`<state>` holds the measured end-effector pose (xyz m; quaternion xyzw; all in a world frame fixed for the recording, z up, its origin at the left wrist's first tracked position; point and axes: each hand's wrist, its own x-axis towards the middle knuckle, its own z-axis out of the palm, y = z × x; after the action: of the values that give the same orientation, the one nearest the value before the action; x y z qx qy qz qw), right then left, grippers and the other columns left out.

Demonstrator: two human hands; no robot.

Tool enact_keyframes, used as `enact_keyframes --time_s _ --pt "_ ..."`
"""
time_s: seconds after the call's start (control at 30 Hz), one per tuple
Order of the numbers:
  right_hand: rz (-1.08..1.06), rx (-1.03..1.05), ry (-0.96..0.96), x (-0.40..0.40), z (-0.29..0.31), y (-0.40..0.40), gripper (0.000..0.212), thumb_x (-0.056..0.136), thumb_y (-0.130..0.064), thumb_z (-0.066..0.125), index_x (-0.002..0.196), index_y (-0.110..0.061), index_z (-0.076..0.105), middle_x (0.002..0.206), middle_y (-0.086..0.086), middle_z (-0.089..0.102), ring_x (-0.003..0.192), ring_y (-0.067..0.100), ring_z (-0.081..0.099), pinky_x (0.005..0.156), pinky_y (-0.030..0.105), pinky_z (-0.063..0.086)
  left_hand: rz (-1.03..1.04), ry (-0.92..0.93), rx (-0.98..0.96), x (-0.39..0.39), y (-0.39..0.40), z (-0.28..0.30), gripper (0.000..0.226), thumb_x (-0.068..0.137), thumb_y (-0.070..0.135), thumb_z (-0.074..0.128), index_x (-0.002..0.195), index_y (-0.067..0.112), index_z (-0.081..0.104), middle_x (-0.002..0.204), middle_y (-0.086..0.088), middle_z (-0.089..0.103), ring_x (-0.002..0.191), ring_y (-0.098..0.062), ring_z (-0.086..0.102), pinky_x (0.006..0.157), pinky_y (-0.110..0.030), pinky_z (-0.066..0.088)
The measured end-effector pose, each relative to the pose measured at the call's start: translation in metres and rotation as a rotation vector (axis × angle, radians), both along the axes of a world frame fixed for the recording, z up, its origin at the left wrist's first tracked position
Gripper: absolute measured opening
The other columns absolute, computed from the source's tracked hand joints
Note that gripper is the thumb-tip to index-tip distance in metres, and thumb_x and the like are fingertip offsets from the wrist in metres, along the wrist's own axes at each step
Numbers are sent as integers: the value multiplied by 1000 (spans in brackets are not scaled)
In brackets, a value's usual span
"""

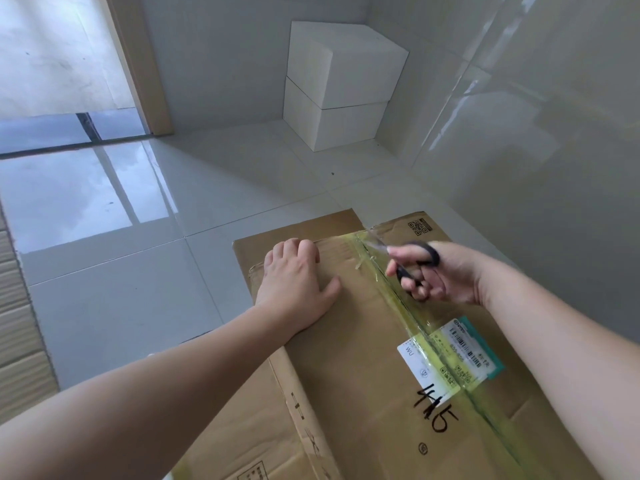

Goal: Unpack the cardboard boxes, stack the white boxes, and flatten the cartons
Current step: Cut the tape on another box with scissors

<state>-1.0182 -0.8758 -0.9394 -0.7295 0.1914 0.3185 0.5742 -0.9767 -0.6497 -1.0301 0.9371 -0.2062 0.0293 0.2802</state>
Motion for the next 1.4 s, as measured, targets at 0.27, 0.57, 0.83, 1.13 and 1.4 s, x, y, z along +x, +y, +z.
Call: enact_keyframes --time_s 0.27,0.57,0.83,1.13,1.4 --pt "-89 139 44 -38 -22 -18 45 69 -47 76 94 -12 63 64 4 52 47 12 43 34 15 26 -6 -14 -27 0 1 -1 34 77 56 47 92 27 38 107 3 44 106 -20 35 99 -33 27" --pt "-150 83 -23 -11 -26 2 47 67 -47 72 95 -12 59 63 2 49 48 11 38 33 13 23 -11 -20 -31 -1 1 -4 33 77 54 49 91 27 38 114 -1 46 112 -21 32 103 -34 24" --pt "-156 -43 -37 15 -23 12 46 63 -47 73 89 -11 60 54 -3 48 38 4 37 35 13 17 -24 -39 2 1 0 -6 34 76 54 49 90 25 38 114 -2 45 114 -24 32 104 -35 22" --pt "-217 17 -170 5 -6 0 52 59 -43 80 89 -5 64 52 0 51 36 4 41 31 12 26 -9 -19 5 4 0 -4 34 76 52 48 97 25 41 111 0 46 109 -21 36 101 -35 27" --pt "-99 -631 -4 -69 -6 -36 30 74 -29 79 85 -3 67 57 8 67 41 14 58 38 17 41 -48 -132 215 21 -13 11 51 84 54 44 121 19 46 121 -3 49 116 -25 39 103 -39 25"
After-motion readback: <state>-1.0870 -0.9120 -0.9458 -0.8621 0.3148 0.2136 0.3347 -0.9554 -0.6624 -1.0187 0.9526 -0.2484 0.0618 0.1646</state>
